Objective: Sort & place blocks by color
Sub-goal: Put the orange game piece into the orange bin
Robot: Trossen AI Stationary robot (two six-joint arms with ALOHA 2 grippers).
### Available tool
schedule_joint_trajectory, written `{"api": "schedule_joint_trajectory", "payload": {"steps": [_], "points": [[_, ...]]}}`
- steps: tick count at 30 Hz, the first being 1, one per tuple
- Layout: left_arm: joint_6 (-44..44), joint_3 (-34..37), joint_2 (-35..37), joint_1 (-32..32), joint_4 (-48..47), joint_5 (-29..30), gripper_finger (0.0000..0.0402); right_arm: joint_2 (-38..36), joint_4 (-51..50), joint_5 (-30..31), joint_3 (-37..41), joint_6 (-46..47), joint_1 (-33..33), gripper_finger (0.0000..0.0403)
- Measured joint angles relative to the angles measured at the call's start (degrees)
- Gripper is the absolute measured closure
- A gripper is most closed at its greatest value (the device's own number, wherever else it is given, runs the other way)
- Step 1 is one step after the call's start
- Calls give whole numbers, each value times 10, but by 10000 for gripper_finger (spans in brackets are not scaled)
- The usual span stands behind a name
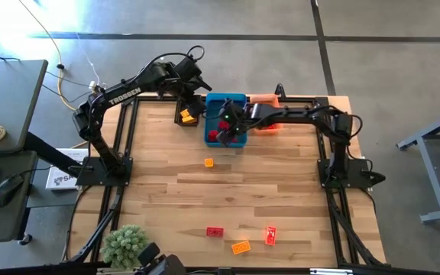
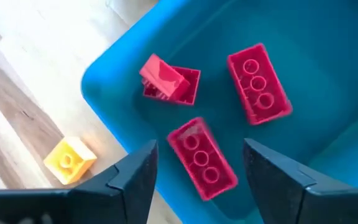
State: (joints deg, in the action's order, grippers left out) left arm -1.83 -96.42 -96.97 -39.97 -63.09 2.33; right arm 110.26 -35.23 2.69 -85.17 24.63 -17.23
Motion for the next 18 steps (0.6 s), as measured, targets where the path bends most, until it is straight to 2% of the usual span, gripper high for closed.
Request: {"api": "schedule_joint_trajectory", "payload": {"steps": [10, 18], "points": [[1, 0, 0, 0, 0, 0, 218, -43, -60, -3, 0, 88, 49, 182], [1, 0, 0, 0, 0, 0, 218, -67, -139, -28, -1, 264, 142, 181]]}}
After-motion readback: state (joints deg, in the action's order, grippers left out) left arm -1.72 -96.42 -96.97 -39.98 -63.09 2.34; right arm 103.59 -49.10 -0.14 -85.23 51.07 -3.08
